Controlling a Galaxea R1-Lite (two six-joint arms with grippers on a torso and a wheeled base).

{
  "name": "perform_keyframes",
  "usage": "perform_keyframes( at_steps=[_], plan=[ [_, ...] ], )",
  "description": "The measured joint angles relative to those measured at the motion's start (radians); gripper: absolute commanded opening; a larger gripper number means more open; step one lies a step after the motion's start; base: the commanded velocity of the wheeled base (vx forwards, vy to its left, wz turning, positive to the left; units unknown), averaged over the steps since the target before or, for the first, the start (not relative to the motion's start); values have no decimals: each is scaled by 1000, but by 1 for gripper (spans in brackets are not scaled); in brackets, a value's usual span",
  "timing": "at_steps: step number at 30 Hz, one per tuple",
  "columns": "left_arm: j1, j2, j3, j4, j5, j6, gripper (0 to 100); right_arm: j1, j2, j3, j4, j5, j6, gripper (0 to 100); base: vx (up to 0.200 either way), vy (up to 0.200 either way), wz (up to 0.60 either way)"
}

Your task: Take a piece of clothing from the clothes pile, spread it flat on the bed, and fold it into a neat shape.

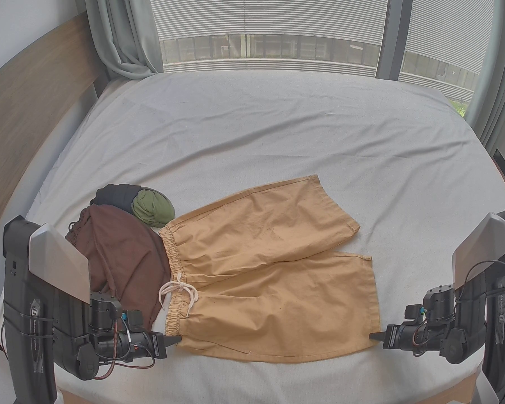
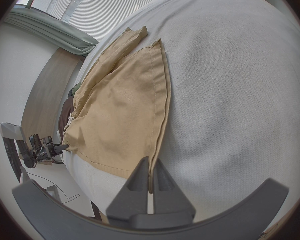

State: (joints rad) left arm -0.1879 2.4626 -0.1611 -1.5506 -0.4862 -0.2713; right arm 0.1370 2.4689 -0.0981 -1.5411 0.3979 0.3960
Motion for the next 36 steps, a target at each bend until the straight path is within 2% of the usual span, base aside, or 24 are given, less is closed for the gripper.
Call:
perform_keyframes(
  at_steps=[19, 31, 36],
  plan=[
    [-4, -152, 131, 5, -14, -9, 0, 27, -99, 78, 0, -4, -21, 0, 0, 0, 0],
    [-5, -230, 143, 20, -23, -14, 0, 26, -164, 80, 15, -10, -47, 0, 0, 0, 0],
    [-6, -277, 144, 95, -22, -14, 0, 31, -201, 80, 40, -10, -56, 0, 0, 0, 0]
  ],
)
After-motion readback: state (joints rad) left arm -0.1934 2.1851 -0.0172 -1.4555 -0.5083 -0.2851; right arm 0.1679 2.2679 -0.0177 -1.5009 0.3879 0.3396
